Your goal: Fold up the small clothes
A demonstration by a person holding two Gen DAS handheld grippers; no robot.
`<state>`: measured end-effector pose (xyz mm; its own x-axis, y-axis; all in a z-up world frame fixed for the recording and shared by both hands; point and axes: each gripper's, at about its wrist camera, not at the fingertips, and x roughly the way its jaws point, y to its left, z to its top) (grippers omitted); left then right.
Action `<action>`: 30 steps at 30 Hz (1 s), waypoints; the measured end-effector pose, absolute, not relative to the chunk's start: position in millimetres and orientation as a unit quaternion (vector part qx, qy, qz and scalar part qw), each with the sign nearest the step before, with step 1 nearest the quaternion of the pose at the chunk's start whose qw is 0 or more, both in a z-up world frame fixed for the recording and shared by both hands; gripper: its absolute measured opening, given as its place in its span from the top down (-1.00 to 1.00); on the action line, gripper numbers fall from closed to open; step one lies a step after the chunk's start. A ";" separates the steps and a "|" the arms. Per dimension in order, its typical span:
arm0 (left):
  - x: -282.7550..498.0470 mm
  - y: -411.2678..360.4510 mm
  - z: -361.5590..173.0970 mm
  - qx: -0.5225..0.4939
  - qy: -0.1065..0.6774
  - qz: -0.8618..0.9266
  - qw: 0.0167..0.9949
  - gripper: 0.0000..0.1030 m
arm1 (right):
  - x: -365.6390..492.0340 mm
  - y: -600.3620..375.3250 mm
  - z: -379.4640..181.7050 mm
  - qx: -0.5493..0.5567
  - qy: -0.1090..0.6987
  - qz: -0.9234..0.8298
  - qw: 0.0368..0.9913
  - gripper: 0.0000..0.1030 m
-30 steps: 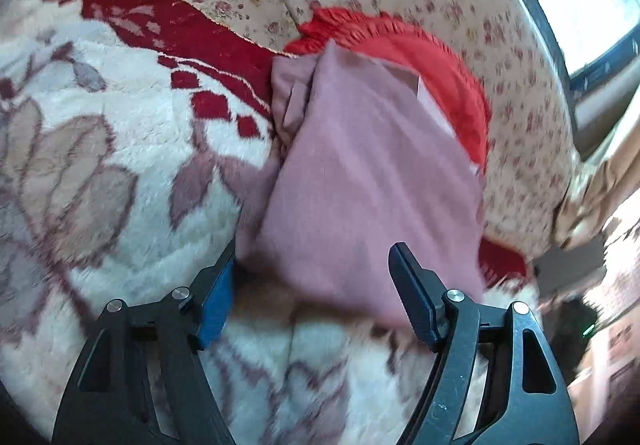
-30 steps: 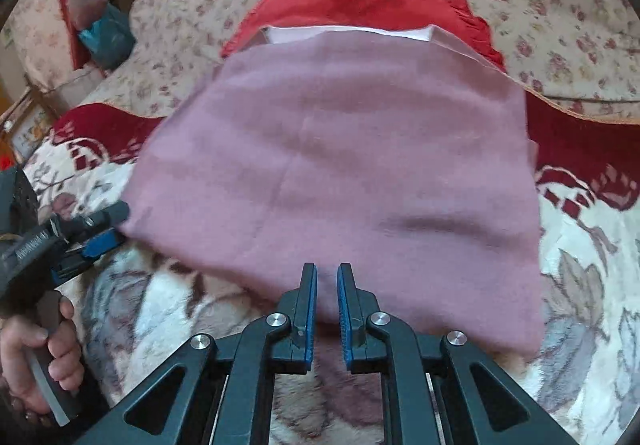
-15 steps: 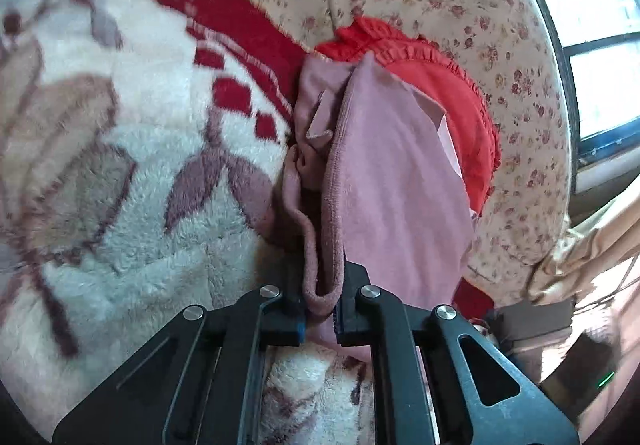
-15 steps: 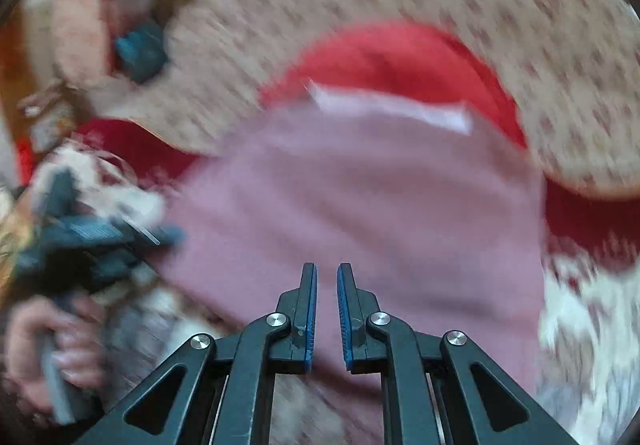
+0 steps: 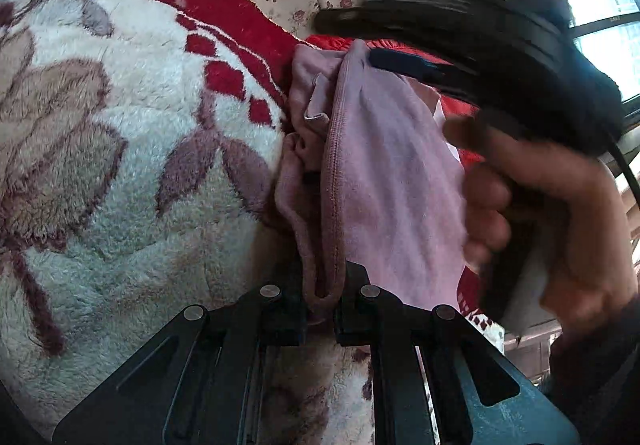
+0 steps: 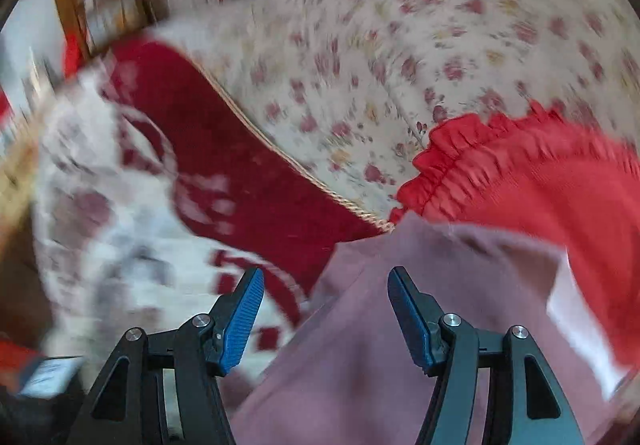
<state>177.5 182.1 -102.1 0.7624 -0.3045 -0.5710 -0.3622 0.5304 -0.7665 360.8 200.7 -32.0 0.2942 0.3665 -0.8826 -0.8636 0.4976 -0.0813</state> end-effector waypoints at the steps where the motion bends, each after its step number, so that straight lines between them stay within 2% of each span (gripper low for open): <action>1: 177.4 182.7 -103.9 -0.489 0.344 0.017 0.801 0.85 | 364.5 205.6 -41.1 -0.302 0.437 0.401 0.746 -0.21; 10: 178.4 194.3 -113.4 -0.521 0.348 0.008 0.780 0.82 | 382.0 237.5 -92.1 -0.399 0.473 0.323 0.717 -0.21; 11: 179.2 195.0 -113.6 -0.521 0.348 0.008 0.779 0.82 | 383.8 238.6 -93.8 -0.405 0.474 0.314 0.716 -0.16; 13: 180.3 197.0 -114.4 -0.523 0.349 0.007 0.778 0.82 | 390.5 237.4 -92.1 -0.411 0.474 0.280 0.727 0.33; 15: 175.7 195.1 -113.1 -0.520 0.349 0.006 0.779 0.82 | 398.2 230.8 -84.2 -0.381 0.488 0.281 0.733 0.63; 16: 174.9 197.8 -114.0 -0.518 0.349 0.005 0.781 0.82 | 399.7 225.9 -78.5 -0.370 0.488 0.284 0.738 0.69; 26: 176.2 180.6 -76.2 -0.460 0.325 -0.031 0.826 0.87 | 409.3 131.9 6.5 -0.162 0.468 0.350 0.795 0.76; 27: 176.0 176.9 -69.9 -0.454 0.319 -0.038 0.831 0.88 | 410.8 116.8 14.4 -0.138 0.466 0.354 0.800 0.89; 30: 178.1 159.6 -45.7 -0.416 0.301 -0.074 0.855 0.88 | 412.1 73.7 30.1 -0.078 0.455 0.360 0.811 0.88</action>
<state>178.1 159.6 -45.7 0.8078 -0.3773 -0.4530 -0.1239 0.6425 -0.7562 412.1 73.7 30.1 0.3262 0.5131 -0.7939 -0.6545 0.7286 0.2019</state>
